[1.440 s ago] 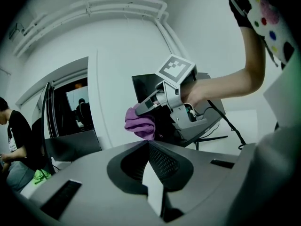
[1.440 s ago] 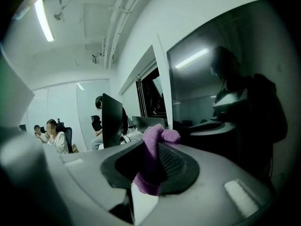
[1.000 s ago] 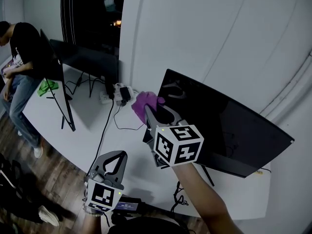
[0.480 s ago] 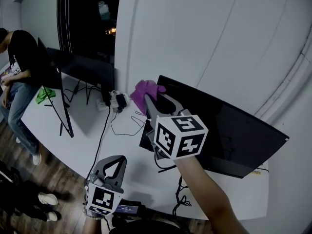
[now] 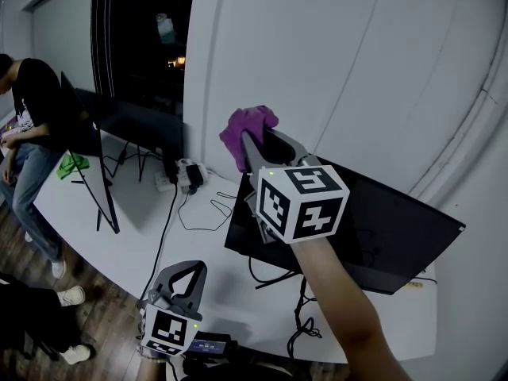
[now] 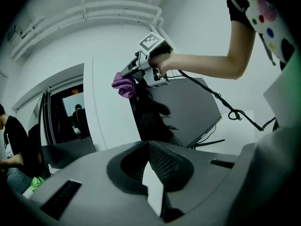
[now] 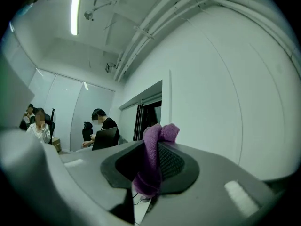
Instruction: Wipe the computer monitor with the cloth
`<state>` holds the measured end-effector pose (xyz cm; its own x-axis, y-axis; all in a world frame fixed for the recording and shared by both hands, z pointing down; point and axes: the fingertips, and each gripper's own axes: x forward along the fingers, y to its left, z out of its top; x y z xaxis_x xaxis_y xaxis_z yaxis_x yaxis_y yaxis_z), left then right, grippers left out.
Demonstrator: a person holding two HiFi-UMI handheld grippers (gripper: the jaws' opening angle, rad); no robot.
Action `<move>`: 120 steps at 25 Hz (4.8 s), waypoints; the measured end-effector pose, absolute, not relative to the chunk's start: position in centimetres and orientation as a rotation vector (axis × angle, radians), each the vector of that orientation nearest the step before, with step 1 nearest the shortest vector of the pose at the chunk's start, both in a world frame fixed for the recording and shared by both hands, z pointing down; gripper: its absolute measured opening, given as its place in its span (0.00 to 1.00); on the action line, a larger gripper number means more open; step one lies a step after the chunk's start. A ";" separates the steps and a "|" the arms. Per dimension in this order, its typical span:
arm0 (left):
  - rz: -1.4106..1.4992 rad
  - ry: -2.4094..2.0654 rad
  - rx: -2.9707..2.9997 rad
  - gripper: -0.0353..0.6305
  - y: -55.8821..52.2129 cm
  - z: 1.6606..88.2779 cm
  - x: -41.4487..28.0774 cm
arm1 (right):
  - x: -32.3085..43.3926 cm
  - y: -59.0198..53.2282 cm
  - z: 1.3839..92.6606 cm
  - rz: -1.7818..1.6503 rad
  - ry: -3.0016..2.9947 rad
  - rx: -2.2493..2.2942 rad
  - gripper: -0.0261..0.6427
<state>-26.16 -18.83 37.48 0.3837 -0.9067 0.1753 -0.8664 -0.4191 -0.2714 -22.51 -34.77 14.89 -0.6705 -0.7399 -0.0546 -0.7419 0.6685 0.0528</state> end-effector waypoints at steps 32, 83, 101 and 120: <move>-0.457 1.580 -2.497 0.06 -18.9 37.5 -23.4 | -20.6 -34.0 15.6 1.993 2.795 -1.333 0.17; -0.452 1.208 -2.659 0.06 -15.9 37.4 -1.5 | 13.6 -28.1 16.3 1.574 2.719 -2.059 0.17; -0.437 1.087 -2.694 0.06 -14.6 37.3 6.4 | 28.6 -25.1 16.9 1.376 2.612 -2.392 0.17; -0.455 1.055 -2.702 0.06 -13.5 37.4 9.5 | 37.7 -22.3 16.3 1.023 2.491 -2.503 0.17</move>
